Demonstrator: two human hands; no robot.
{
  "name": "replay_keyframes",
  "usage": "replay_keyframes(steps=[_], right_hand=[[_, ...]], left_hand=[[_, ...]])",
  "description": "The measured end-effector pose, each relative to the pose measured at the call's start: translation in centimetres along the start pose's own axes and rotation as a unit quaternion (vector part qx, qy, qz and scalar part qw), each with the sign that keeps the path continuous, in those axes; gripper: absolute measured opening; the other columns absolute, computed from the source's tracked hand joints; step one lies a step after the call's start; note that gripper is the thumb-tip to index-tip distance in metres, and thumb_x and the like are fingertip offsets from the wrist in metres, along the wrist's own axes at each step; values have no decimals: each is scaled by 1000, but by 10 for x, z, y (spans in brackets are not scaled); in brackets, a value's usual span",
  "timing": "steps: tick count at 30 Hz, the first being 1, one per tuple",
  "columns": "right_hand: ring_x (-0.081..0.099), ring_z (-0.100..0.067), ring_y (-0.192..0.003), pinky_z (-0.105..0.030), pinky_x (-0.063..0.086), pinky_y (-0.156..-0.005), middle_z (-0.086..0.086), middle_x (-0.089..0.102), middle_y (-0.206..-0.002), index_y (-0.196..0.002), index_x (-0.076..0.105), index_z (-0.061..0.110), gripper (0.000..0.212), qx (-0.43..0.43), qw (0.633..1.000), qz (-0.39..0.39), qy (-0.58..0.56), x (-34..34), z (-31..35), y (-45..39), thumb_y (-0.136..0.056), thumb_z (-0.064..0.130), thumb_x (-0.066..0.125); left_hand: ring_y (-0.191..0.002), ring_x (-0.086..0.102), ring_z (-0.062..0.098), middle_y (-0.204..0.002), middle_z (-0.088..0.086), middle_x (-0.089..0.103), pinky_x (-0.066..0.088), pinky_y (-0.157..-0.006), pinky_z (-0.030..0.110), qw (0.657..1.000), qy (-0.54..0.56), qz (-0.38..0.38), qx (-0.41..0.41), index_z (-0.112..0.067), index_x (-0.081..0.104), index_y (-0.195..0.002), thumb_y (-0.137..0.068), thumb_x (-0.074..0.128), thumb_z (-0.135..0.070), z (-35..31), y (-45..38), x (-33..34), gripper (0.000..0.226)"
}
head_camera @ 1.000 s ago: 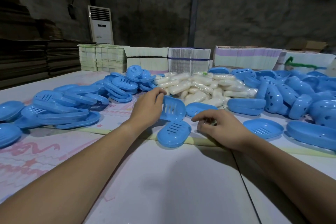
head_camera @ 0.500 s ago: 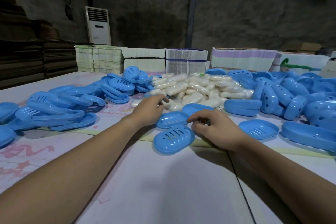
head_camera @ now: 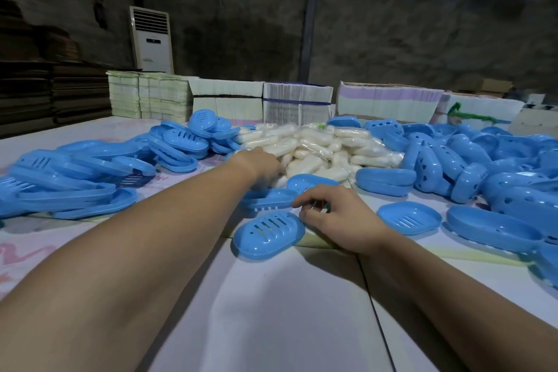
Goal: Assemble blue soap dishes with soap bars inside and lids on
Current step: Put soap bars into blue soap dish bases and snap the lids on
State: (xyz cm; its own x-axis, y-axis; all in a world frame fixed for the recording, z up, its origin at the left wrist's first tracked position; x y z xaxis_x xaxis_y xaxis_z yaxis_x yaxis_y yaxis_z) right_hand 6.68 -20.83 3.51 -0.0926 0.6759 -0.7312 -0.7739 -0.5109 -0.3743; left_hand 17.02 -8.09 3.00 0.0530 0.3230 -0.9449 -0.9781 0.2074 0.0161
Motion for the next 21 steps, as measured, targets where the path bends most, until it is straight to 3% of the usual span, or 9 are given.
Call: replay_keyframes(steps=[3, 5, 8, 11, 13, 17, 21], right_hand=[[56, -2, -81, -12, 42, -75, 18, 63, -83, -88, 67, 41, 24, -2, 1000, 3, 0, 3, -1, -1, -86, 18, 62], [57, -2, -82, -14, 43, -75, 18, 64, -86, -89, 68, 40, 23, -1, 1000, 6, 1, 3, -2, 0, -86, 19, 62], [57, -2, -82, -15, 44, -77, 18, 64, -87, -91, 69, 39, 21, 4, 1000, 4, 0, 2, -3, 0, -87, 19, 62], [56, 0, -83, -10, 42, -73, 19, 63, -88, -91, 69, 39, 21, 6, 1000, 7, 2, 3, -2, 0, -87, 20, 62], [56, 1, -82, -9, 41, -72, 20, 63, -86, -92, 70, 38, 21, 6, 1000, 7, -1, 2, -1, 1, -88, 20, 62], [56, 0, -78, -11, 40, -71, 17, 63, -84, -97, 72, 33, 22, 14, 1000, 1, -9, -1, -5, 2, -87, 17, 61], [56, 1, -81, -7, 40, -70, 15, 65, -89, -98, 73, 31, 22, 22, 1000, 1, -16, 0, -7, 0, -88, 16, 62]], left_hand=[[-119, 44, 25, -132, -4, 55, 37, -80, 38, 999, -14, -39, 6, -35, 51, -135, -93, 61, -26, -2, -3, -8, 44], [-108, 44, 23, -112, -4, 57, 33, -72, 36, 999, -4, -48, 14, -34, 53, -122, -86, 65, -30, 0, -3, -9, 37], [-96, 47, 23, -90, -3, 47, 38, -68, 36, 999, 39, -17, 1, -34, 48, -108, -81, 64, -43, 9, -4, -1, 33], [-96, 53, 23, -101, -1, 53, 51, -84, 42, 993, 112, 18, -21, -33, 47, -105, -77, 65, -55, 20, -3, 10, 40], [-97, 54, 22, -105, -3, 57, 52, -87, 44, 990, 141, -4, -24, -32, 50, -103, -75, 67, -60, 25, -1, 10, 43], [-86, 54, 14, -101, -5, 62, 44, -68, 33, 973, 210, -95, -33, -32, 53, -98, -77, 69, -57, 39, 15, -7, 36], [-85, 56, 5, -100, -11, 60, 44, -67, 23, 903, 386, -188, -26, -32, 60, -104, -79, 75, -41, 49, 48, -26, 30]])
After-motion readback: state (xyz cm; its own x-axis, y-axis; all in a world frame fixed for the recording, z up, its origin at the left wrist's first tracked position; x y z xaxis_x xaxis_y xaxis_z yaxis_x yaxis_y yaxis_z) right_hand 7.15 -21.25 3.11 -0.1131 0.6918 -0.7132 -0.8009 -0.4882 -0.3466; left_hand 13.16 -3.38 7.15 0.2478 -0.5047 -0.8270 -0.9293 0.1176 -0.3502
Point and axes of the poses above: each hand's wrist, its own y-axis away from the middle knuckle, its own x-axis out of the palm, z = x × y, the point moved 10 cm from there along -y, towards the middle knuckle
